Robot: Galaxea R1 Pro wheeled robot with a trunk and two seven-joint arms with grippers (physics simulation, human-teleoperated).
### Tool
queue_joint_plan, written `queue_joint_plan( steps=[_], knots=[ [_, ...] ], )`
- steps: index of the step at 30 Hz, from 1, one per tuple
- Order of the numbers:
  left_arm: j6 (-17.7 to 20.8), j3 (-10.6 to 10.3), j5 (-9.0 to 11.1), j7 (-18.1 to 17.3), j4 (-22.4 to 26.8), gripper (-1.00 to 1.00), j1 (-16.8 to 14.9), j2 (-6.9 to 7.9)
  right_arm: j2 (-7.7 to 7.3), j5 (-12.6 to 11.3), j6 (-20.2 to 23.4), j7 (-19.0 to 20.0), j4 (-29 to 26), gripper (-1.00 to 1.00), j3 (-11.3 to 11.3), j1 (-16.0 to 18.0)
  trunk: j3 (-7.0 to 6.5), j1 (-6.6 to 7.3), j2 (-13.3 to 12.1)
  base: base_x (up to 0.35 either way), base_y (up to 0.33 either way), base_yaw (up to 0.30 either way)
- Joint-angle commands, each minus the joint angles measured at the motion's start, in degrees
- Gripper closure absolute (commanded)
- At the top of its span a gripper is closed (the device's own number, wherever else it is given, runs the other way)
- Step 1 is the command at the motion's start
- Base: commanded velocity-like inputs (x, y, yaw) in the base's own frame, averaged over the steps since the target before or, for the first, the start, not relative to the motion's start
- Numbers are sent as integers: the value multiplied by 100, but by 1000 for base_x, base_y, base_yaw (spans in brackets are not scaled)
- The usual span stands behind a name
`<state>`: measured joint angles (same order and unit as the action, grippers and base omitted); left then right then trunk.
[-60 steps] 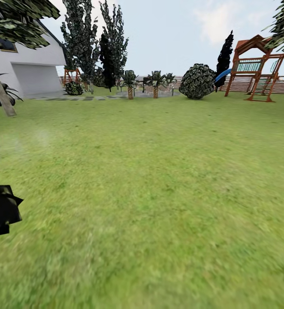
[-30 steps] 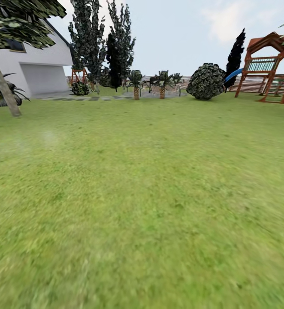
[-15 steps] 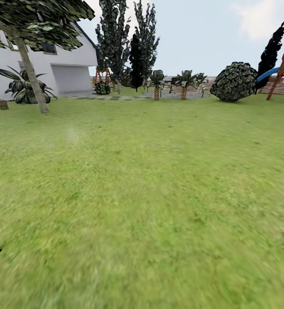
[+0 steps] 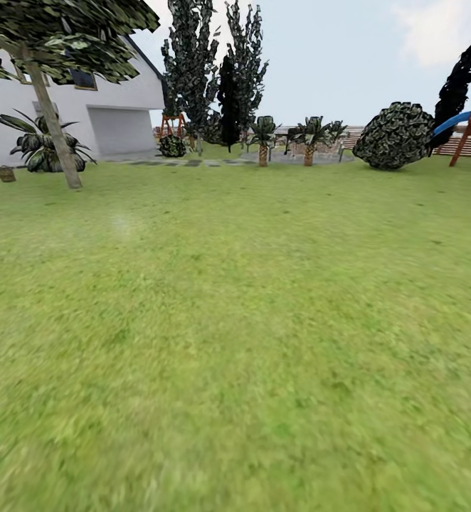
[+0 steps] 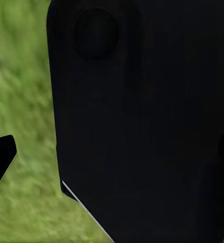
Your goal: Take the three Easter eggs out of the wicker basket on the lawn in the garden, then place them on the lawn next to a single tree (choose any tree) so that all three eggs are next to the same tree and none are left in the basket.
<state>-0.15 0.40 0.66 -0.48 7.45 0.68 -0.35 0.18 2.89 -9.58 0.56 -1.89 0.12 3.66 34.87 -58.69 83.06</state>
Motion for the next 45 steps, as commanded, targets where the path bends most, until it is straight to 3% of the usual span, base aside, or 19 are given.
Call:
queue_joint_plan(
  steps=[1, 17, 45],
  knots=[
    [-2, 4, 8, -5, 11, -100, 5, 0, -7, 27, -17, 5, 5, -100, -3, 3, 4, -4, 2, 340, 0, 0],
    [-3, 4, 7, -5, 11, -100, 5, 0, -8, 19, -17, 5, 6, -100, -3, 3, 4, -4, 2, 340, 0, 22],
    [-1, 4, 12, -5, 11, -100, 2, 0, 26, 45, -17, 0, 13, -100, -3, 3, 4, -4, 2, 340, 0, 284]
  ],
)
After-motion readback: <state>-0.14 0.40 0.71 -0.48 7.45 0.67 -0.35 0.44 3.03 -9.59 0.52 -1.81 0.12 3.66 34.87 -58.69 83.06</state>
